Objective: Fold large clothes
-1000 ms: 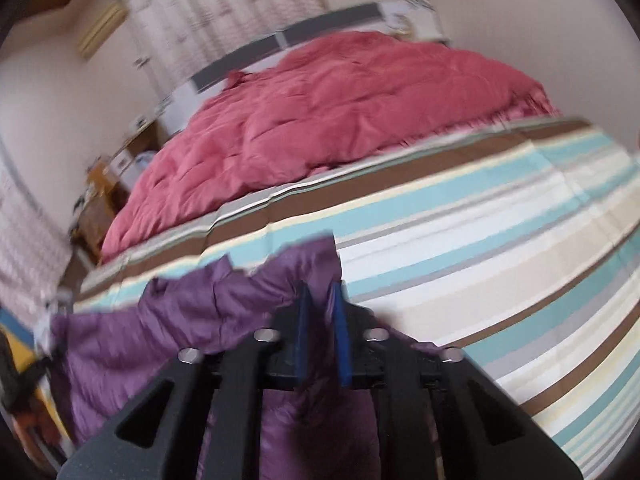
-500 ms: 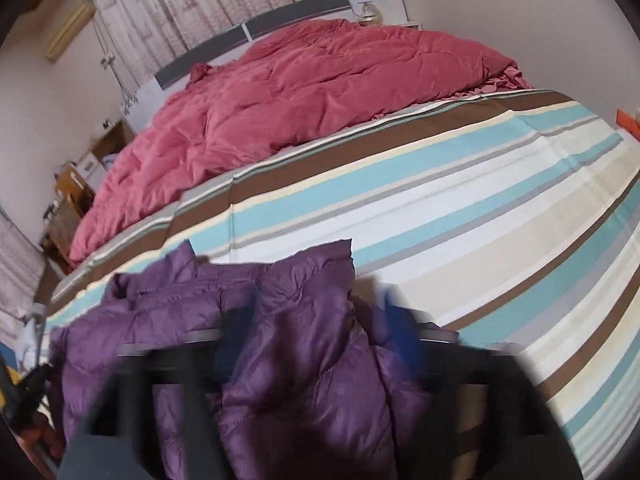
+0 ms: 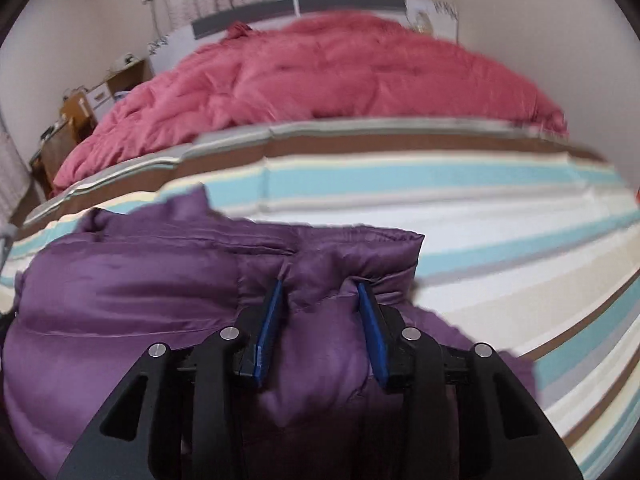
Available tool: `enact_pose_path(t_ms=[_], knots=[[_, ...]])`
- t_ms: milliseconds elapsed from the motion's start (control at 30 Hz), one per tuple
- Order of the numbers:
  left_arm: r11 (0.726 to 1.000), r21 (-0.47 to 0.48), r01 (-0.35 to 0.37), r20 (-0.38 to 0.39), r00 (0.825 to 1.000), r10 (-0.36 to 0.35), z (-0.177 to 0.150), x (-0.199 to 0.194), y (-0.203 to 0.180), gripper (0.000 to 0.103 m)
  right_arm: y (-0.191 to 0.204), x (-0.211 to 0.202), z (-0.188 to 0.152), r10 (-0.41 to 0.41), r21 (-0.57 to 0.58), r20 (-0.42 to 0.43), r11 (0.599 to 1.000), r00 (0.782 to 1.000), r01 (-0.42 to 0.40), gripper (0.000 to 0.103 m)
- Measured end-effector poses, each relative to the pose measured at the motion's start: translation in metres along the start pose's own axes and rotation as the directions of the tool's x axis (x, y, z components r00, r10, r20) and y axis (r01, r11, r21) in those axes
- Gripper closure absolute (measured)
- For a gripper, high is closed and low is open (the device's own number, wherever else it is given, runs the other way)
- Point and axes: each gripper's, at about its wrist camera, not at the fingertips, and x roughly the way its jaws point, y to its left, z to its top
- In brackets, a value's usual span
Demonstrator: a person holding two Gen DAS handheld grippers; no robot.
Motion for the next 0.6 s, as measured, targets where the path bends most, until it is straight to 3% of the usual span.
enact_pose_path(t_ms=[200, 267, 300, 333, 367, 500, 600], knots=[[1.000, -0.014, -0.002, -0.007, 1.000, 0.002, -0.003, 0.006, 0.001, 0.078, -0.008, 0.006, -0.008, 0.006, 0.029, 0.012, 1.000, 1.000, -0.007, 0.064], [1.000, -0.008, -0.029, -0.001, 1.000, 0.029, -0.003, 0.000, -0.001, 0.069, -0.005, 0.005, -0.008, -0.006, 0.020, 0.017, 1.000, 1.000, 0.006, 0.064], [0.999, -0.007, -0.037, 0.010, 0.999, 0.037, -0.004, -0.005, -0.002, 0.054, -0.005, 0.004, -0.009, -0.008, 0.018, 0.022, 1.000, 1.000, 0.008, 0.064], [0.999, -0.005, -0.047, 0.036, 0.998, 0.047, -0.004, -0.014, -0.003, 0.041, -0.005, 0.005, -0.009, -0.007, 0.020, 0.023, 1.000, 1.000, 0.007, 0.064], [0.999, -0.007, -0.052, 0.073, 0.996, 0.052, -0.005, -0.028, -0.004, 0.038, -0.007, 0.004, -0.009, -0.005, 0.023, 0.025, 1.000, 1.000, 0.004, 0.064], [1.000, 0.002, -0.009, 0.198, 0.980, 0.008, -0.010, -0.075, -0.016, 0.030, -0.005, 0.003, -0.010, -0.015, 0.017, 0.036, 1.000, 0.999, 0.014, 0.064], [0.996, 0.089, 0.020, 0.255, 0.966, -0.042, -0.009, -0.098, -0.044, 0.030, -0.004, 0.002, -0.011, -0.021, 0.014, 0.041, 1.000, 0.999, 0.020, 0.064]])
